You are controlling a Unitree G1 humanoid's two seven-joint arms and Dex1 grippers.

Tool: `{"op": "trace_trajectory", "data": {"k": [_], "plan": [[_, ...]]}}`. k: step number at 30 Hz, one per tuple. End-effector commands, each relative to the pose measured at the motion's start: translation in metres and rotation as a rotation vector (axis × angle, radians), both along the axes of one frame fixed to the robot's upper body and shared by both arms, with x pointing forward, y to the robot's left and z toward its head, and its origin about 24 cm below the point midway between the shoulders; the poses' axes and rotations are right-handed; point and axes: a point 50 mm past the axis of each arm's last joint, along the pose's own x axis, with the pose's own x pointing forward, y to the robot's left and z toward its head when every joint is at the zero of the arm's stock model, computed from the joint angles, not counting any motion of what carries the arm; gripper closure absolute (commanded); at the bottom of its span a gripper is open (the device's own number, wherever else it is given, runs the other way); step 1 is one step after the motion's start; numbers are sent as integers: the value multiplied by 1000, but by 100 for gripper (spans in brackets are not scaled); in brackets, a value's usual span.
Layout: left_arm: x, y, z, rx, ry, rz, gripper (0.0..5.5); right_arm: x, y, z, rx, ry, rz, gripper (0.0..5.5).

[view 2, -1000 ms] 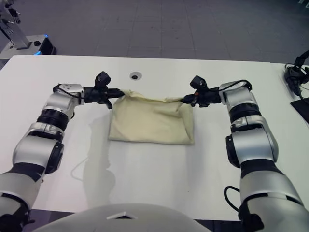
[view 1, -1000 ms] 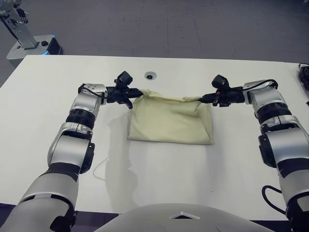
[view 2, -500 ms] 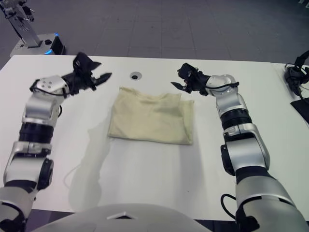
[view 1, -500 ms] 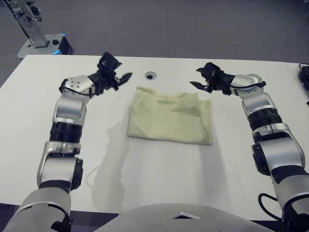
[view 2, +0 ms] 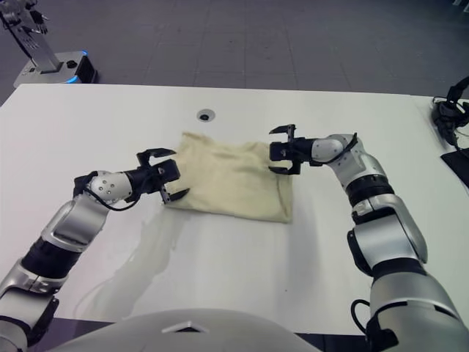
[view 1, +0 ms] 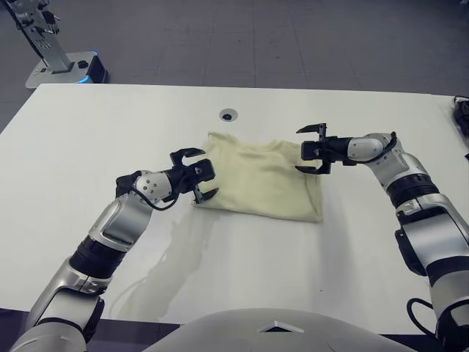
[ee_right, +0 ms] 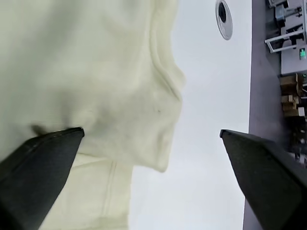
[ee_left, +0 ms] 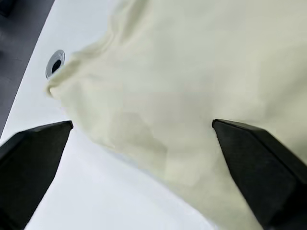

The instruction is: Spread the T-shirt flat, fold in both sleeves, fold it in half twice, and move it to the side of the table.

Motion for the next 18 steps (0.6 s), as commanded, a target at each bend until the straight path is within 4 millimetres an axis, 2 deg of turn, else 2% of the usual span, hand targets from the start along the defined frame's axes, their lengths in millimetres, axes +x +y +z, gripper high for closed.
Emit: {"op": "trace_trajectory", "data": {"k": [1,4,6,7,10,12,15,18], "plan": [[29,-4,-3,160,-25,-124,10,-44,5,-11,-95,182,198,11],[64,-15,1,268,-90,-234,10,-78,20,-1,-138,295,328,11],[87,-35,9,319,-225,-296,10,-96,45,6,-85,353,414,11],[95,-43,13,381,-304,-348,10,-100,59,11,-38,357,436,11],[108,-48,25,525,-431,-456,10,-94,80,24,74,311,410,11],[114,-50,48,528,-573,-501,10,-85,82,33,148,256,349,11],[117,-47,82,455,-741,-535,10,-76,81,46,241,197,267,11],[109,-26,105,279,-737,-495,10,-73,69,60,300,156,184,11]]}}
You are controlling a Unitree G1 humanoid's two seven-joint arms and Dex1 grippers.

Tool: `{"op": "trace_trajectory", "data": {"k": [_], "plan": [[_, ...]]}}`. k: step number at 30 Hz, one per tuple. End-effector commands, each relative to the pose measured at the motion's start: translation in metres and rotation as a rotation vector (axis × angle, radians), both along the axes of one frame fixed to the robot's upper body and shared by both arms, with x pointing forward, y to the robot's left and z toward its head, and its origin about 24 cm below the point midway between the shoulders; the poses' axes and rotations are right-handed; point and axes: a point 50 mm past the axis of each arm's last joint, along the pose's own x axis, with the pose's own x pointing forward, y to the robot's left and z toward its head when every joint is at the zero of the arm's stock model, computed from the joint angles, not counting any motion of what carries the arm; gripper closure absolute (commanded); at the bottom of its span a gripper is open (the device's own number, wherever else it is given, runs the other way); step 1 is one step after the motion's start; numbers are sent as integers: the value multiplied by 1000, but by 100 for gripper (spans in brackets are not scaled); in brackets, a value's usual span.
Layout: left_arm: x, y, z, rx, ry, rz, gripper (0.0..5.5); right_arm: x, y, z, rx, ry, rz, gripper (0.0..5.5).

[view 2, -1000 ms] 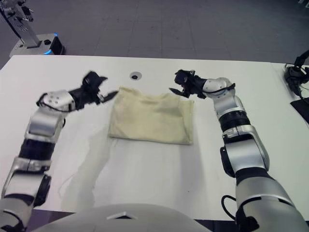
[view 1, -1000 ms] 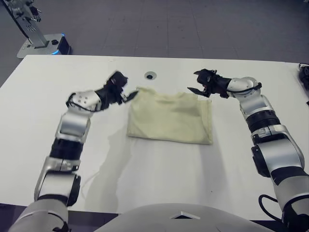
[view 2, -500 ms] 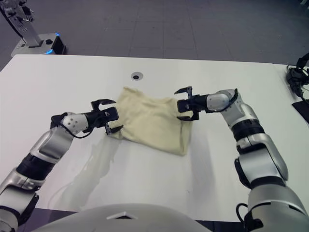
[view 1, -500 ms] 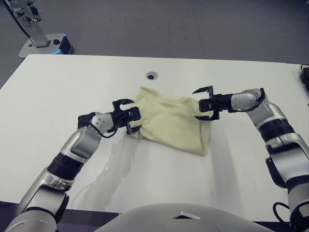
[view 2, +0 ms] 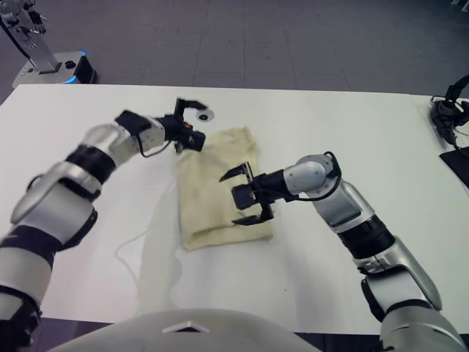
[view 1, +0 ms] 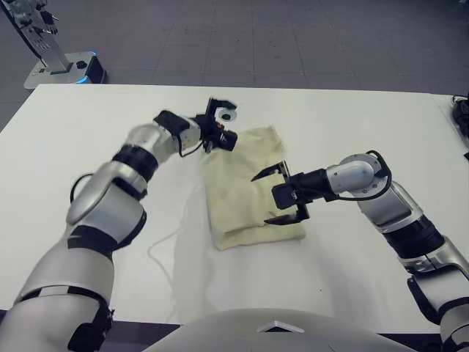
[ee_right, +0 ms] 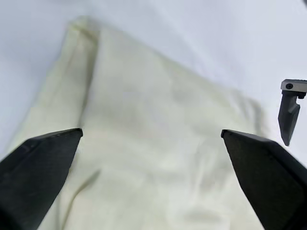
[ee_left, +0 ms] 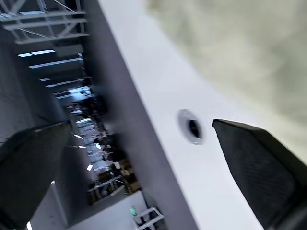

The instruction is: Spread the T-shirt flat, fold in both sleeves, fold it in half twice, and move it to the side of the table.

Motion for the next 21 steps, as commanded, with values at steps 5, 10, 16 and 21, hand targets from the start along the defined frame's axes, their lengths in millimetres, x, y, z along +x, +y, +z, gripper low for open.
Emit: {"op": "trace_trajectory", "data": {"k": [5,10,16,21], "plan": [[-99,76,22,-508,591,84,10,-29,-52,26,65,229,-172,11],[-202,74,1,-434,1134,100,10,-77,-91,28,-71,514,-188,11],[-237,64,-36,-304,1037,189,10,-77,-86,18,-75,460,-220,11],[-270,51,-54,-286,1070,229,10,-82,-88,13,-95,437,-251,11]]}}
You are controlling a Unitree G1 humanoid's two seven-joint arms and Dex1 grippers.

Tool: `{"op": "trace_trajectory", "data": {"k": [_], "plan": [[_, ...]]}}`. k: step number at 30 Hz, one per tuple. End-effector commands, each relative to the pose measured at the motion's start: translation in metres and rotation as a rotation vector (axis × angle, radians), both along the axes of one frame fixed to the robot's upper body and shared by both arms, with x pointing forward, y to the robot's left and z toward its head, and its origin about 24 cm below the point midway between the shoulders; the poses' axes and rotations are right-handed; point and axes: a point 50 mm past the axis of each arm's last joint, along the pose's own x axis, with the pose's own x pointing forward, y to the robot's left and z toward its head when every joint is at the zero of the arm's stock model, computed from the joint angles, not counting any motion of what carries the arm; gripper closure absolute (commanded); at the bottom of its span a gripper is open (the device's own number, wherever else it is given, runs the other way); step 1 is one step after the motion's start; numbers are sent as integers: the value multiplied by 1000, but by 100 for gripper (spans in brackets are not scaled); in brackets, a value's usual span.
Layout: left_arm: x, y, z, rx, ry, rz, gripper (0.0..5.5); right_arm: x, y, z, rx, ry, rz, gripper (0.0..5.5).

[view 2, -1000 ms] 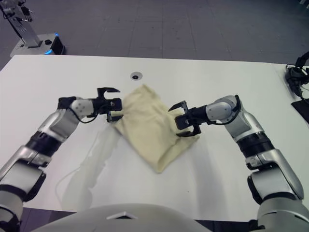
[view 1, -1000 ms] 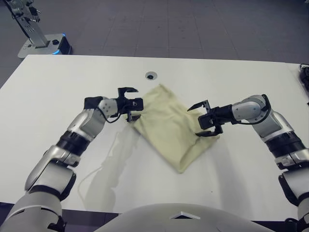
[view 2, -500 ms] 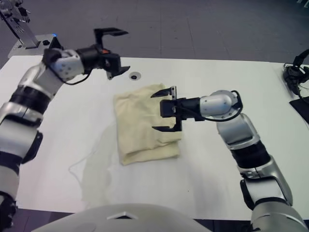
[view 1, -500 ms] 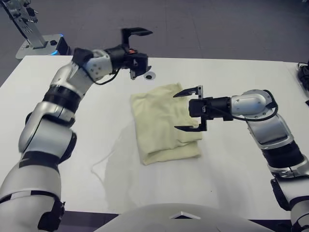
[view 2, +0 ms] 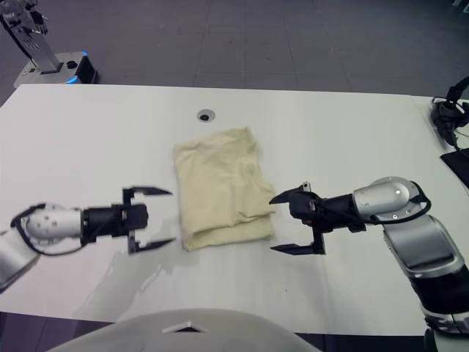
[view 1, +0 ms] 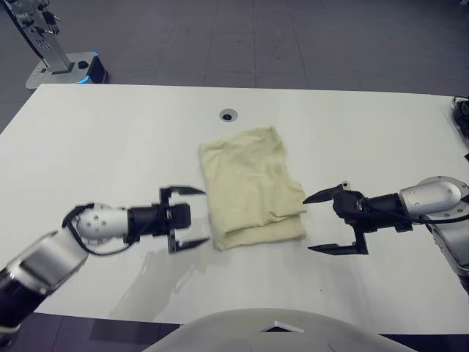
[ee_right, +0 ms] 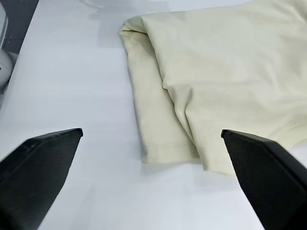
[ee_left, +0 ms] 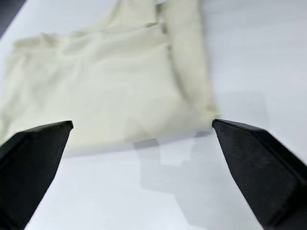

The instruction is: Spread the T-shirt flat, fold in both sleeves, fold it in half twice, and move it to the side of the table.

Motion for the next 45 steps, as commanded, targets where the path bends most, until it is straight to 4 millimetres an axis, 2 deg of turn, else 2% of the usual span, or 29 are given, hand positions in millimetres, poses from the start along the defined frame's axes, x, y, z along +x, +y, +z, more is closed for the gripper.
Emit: {"op": "trace_trajectory", "data": {"k": [1,4,6,9,15,22,27,32,37,45], "plan": [[-36,-11,-4,130,-27,12,10,-9,-1,11,-55,-56,11,11],[-35,-10,-19,226,-97,93,62,-7,2,12,-41,-75,12,10],[-34,-16,-26,238,-138,125,93,-5,4,13,-38,-82,22,10],[-34,-27,-34,223,-159,158,148,-3,5,12,-42,-88,35,10],[-22,-31,-44,266,-202,168,251,3,7,14,-44,-114,54,10],[-19,-38,-47,291,-226,153,385,5,8,9,-94,-159,99,10],[-16,-38,-48,300,-234,158,467,-7,11,-1,-134,-203,158,10],[-11,-38,-43,290,-244,168,548,-11,18,-18,-169,-373,188,10],[-13,-40,-29,235,-211,129,550,-13,11,-48,-249,-469,180,10],[-11,-36,-21,226,-195,77,550,-18,21,-69,-232,-472,80,144]]}}
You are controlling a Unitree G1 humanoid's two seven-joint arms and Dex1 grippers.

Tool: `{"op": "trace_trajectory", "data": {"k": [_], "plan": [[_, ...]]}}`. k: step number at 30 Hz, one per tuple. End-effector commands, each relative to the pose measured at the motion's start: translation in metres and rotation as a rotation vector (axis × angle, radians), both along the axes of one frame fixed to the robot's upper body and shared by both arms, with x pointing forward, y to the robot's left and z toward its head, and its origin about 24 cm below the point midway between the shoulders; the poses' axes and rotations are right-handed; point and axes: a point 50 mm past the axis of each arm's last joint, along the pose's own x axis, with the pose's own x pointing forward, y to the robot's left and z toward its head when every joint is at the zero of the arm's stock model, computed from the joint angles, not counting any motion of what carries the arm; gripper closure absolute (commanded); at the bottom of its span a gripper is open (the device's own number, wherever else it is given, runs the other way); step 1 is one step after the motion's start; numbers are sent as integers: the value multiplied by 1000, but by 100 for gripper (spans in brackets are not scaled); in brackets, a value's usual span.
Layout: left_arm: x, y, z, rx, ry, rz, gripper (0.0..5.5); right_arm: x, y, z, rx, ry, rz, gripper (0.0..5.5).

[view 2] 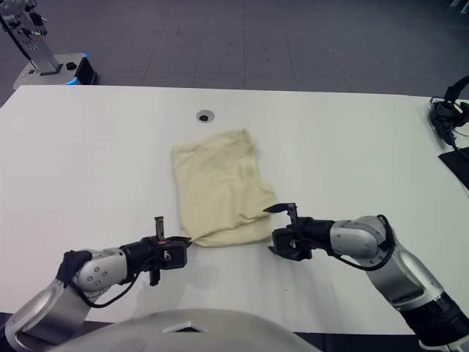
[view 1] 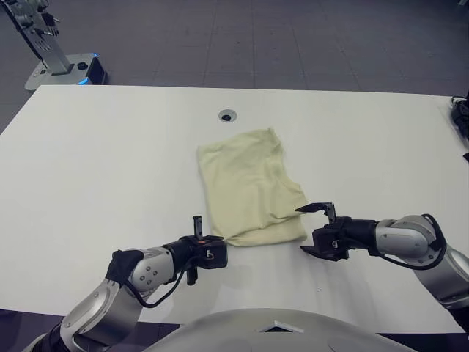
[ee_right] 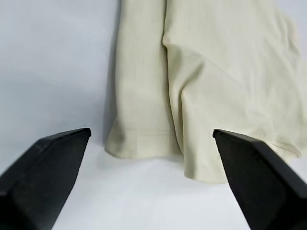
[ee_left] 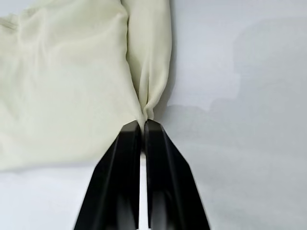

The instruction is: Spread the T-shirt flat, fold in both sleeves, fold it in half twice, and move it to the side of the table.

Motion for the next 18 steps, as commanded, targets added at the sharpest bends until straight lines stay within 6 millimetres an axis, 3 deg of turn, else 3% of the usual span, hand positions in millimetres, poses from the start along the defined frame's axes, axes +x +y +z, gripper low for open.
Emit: {"op": "trace_trajectory", "data": {"k": [1,9,18], "plan": [[-1,2,3,10,6,-30,550,-2,-1,-16,-46,27,-65,163],[-5,7,3,33,27,-64,550,13,-2,-17,-66,-51,-131,293],[-3,5,4,17,12,-65,550,3,8,-17,-33,-40,-87,448]]}}
